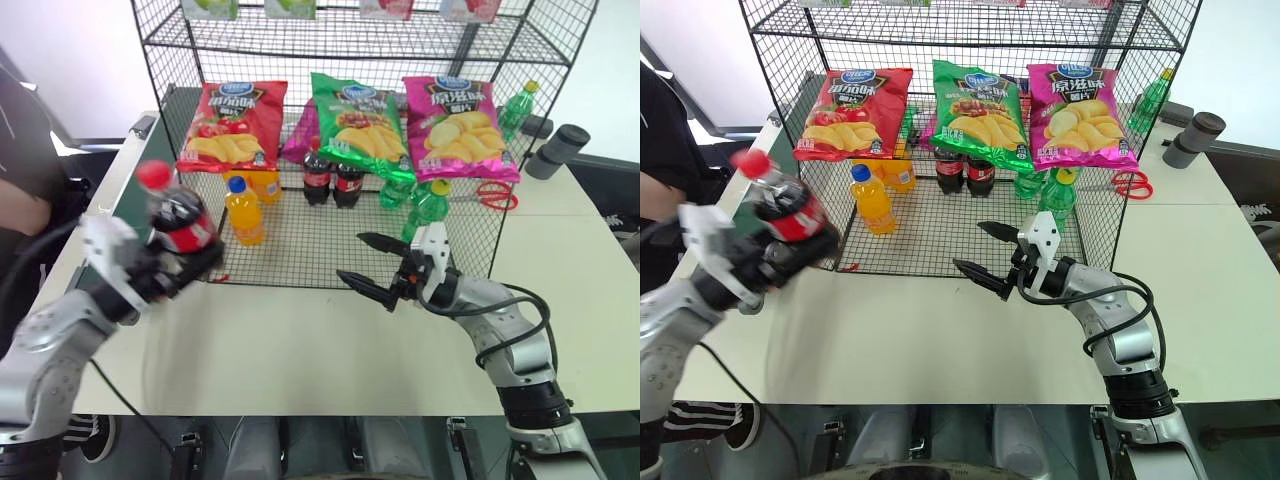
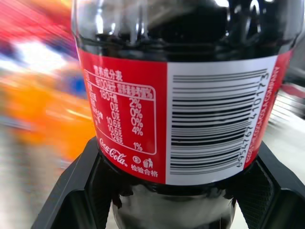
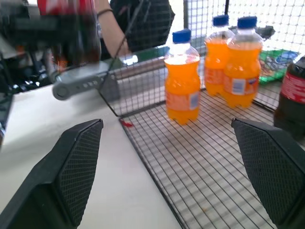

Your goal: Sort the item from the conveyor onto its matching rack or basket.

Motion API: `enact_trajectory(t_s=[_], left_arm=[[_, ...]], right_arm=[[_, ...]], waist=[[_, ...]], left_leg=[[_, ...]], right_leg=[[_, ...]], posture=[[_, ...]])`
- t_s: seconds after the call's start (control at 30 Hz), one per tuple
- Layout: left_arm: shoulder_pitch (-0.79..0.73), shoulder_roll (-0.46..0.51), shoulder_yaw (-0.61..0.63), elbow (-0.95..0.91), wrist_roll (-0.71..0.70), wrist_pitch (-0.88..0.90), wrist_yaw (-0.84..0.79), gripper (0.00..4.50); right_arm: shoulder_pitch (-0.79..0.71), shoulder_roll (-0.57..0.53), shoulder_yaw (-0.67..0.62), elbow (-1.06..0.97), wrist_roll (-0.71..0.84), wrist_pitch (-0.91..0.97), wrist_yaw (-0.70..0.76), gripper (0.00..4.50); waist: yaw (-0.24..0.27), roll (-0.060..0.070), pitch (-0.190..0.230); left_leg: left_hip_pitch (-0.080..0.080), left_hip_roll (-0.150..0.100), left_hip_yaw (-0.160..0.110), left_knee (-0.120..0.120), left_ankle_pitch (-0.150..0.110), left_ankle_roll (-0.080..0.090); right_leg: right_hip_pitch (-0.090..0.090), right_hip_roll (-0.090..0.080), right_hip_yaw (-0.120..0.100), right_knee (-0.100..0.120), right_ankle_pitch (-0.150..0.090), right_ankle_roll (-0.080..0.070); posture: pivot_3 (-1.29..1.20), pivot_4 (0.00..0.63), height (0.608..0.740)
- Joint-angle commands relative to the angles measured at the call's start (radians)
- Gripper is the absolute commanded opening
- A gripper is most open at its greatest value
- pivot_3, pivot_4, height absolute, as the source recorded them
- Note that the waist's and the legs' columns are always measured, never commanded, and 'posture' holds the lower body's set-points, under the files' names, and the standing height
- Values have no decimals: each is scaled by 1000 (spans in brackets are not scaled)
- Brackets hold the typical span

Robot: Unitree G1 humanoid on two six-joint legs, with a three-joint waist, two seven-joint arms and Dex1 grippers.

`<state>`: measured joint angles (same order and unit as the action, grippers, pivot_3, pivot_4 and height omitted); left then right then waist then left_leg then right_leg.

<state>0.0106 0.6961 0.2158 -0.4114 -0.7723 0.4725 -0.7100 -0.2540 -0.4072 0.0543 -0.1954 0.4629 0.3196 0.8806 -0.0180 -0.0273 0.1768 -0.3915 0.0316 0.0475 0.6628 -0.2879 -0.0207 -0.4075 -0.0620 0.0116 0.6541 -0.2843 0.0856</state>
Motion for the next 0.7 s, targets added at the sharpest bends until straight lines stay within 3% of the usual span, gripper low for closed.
enact_trajectory(t_s=[0.03,0.27,0.7], left_arm=[[-129,-54,-161,-2,92,-37,-47,2869],[-310,-167,-343,168,255,-162,-178,2869],[-379,-227,-405,214,332,-201,-288,2869]], right_arm=[[-12,10,17,-75,38,40,-9,4500],[6,21,28,-142,92,110,-26,4500],[8,33,34,-157,106,130,-58,4500]], waist=[[7,0,0],[0,0,0],[5,0,0]], left_leg=[[0,0,0,0,0,0],[-1,-1,2,1,0,1],[-1,1,1,3,0,2]], right_leg=[[0,0,0,0,0,0],[0,3,1,-1,1,2],[0,10,2,0,1,2]], posture=[[0,150,740],[0,150,740],[0,150,740]])
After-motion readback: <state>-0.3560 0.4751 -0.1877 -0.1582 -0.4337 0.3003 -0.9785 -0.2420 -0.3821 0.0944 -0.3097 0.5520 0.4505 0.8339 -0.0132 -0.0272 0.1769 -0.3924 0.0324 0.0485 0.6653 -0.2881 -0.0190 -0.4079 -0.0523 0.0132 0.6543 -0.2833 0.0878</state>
